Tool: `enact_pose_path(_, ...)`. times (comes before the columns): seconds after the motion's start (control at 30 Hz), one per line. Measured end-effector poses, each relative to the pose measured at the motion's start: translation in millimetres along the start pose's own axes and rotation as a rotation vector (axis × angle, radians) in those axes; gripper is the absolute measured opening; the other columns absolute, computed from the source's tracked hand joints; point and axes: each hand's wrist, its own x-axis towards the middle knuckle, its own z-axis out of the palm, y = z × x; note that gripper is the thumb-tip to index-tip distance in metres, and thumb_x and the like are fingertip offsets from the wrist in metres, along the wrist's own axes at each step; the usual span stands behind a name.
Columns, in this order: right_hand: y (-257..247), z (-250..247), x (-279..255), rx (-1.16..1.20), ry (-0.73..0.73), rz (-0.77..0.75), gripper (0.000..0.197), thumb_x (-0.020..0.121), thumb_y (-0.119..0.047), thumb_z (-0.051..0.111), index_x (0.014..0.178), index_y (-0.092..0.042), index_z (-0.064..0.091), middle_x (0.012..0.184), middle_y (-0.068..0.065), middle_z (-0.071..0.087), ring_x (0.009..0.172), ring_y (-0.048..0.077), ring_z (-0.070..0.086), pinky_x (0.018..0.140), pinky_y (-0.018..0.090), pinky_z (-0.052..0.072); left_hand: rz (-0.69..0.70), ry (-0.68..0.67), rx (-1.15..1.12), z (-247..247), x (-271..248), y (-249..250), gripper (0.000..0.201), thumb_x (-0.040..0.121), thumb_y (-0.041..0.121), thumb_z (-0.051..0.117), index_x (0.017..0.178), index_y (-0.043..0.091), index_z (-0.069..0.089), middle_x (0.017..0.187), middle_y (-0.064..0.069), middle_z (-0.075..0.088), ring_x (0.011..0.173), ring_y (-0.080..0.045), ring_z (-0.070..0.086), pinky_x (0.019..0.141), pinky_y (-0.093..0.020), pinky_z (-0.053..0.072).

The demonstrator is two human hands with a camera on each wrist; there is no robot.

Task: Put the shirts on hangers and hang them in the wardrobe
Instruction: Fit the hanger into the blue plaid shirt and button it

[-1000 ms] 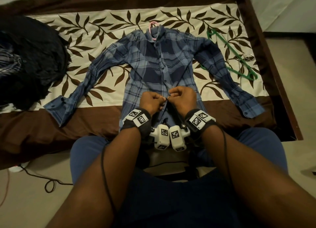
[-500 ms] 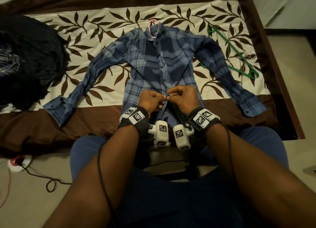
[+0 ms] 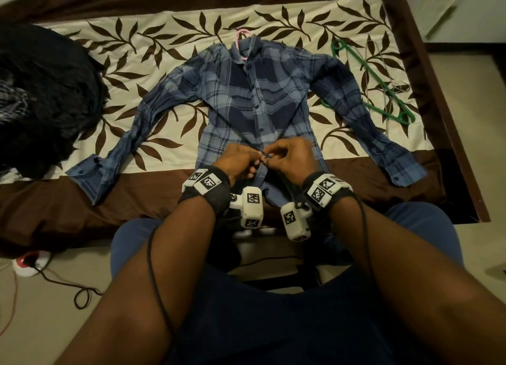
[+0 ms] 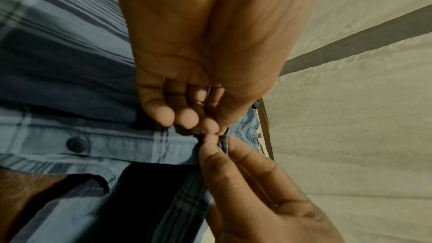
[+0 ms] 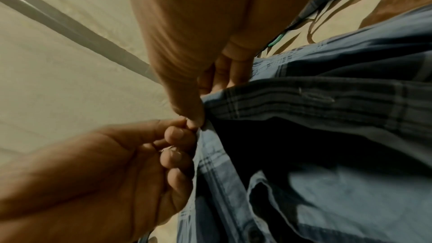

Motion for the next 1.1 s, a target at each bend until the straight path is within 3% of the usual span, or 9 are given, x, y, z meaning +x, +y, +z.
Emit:
enact_pose_path(0.1,0.9,1.8,-0.7,-0.053,-0.007,-0.066,0.019,0.075,-0.005,0.081,0.092,-0.011,0.078,0.076,-0.002,0.073,0.067,0.009,0.068,0.065,0.019,0.057,-0.054,0.009,-0.032,2.8,0.3,5.6,0.030,0.101,0.028,0.056,0.081,0.007,0.065,0.062,-0.002,0.054,0.049,-0.012,0.046,0.048,-0.021,0.043)
enact_pose_path(0.2,2.0,2.6,-1.0,-0.095,0.009,-0.115,0.021,0.073,-0.003,0.078,0.092,-0.010,0.078,0.083,0.002,0.074,0.070,0.012,0.068,0.068,0.018,0.056,-0.070,0.075,-0.020,6.9,1.7,10.2,0.032,0.097,0.033,0.062,0.086,0.003,0.066,0.067,-0.006,0.060,0.054,-0.015,0.051,0.053,-0.024,0.047)
enact_pose_path(0.27,2.8,2.5,-1.3,-0.149,0.024,-0.150,0.020,0.072,-0.005,0.078,0.091,-0.009,0.078,0.086,0.004,0.074,0.072,0.013,0.066,0.068,0.016,0.053,-0.090,0.074,-0.022,9.4,2.2,12.6,0.030,0.096,0.032,0.065,0.090,0.002,0.067,0.070,-0.008,0.062,0.058,-0.017,0.054,0.057,-0.026,0.050)
enact_pose_path(0.37,3.0,0.8,-2.3,-0.164,0.040,-0.147,0.017,0.072,-0.004,0.078,0.089,-0.005,0.075,0.080,0.005,0.072,0.068,0.015,0.065,0.062,0.011,0.049,-0.126,0.034,-0.023,11.3,2.2,17.8,0.027,0.098,0.028,0.063,0.082,0.006,0.062,0.072,-0.007,0.062,0.060,-0.016,0.055,0.061,-0.026,0.051)
enact_pose_path(0.53,5.3,1.4,0.4,-0.130,0.072,-0.140,0.014,0.072,0.000,0.076,0.083,-0.005,0.069,0.071,0.003,0.068,0.062,0.016,0.064,0.061,0.028,0.057,-0.095,0.047,0.052,12.6,2.4,25.9,0.016,0.095,0.009,0.064,0.079,0.004,0.062,0.076,-0.012,0.065,0.062,-0.018,0.058,0.066,-0.029,0.054)
enact_pose_path(0.7,13.5,0.6,0.0,-0.199,0.151,-0.140,0.014,0.074,-0.010,0.078,0.085,-0.007,0.069,0.071,0.005,0.068,0.061,0.018,0.062,0.059,0.028,0.053,-0.058,0.064,0.048,20.5,1.2,29.9,0.021,0.093,0.005,0.065,0.073,0.000,0.064,0.070,-0.012,0.064,0.058,-0.018,0.057,0.053,-0.022,0.051)
enact_pose_path(0.97,13.5,6.1,-3.7,-0.192,0.188,-0.078,0.026,0.082,-0.011,0.074,0.108,-0.007,0.074,0.095,0.010,0.074,0.083,0.022,0.068,0.077,0.035,0.057,-0.003,0.106,0.018,24.9,-0.4,23.8,0.018,0.090,-0.002,0.065,0.074,0.000,0.059,0.074,-0.020,0.062,0.049,-0.018,0.057,0.046,-0.021,0.051)
enact_pose_path(1.03,12.8,5.6,-4.1,-0.163,0.175,-0.072,0.023,0.082,-0.011,0.072,0.105,-0.008,0.076,0.096,0.009,0.075,0.084,0.020,0.069,0.079,0.035,0.058,-0.019,0.088,-0.011,26.4,-0.2,21.7,0.018,0.094,0.003,0.062,0.077,-0.001,0.060,0.071,-0.016,0.060,0.044,-0.014,0.056,0.044,-0.019,0.049)
enact_pose_path(1.1,12.6,3.1,-1.6,-0.159,0.143,-0.049,0.022,0.083,-0.008,0.071,0.104,-0.009,0.076,0.094,0.007,0.076,0.081,0.017,0.068,0.077,0.030,0.057,-0.040,0.071,-0.036,26.4,0.4,18.5,0.016,0.095,0.011,0.064,0.086,-0.002,0.063,0.074,-0.014,0.063,0.052,-0.015,0.058,0.048,-0.020,0.052)
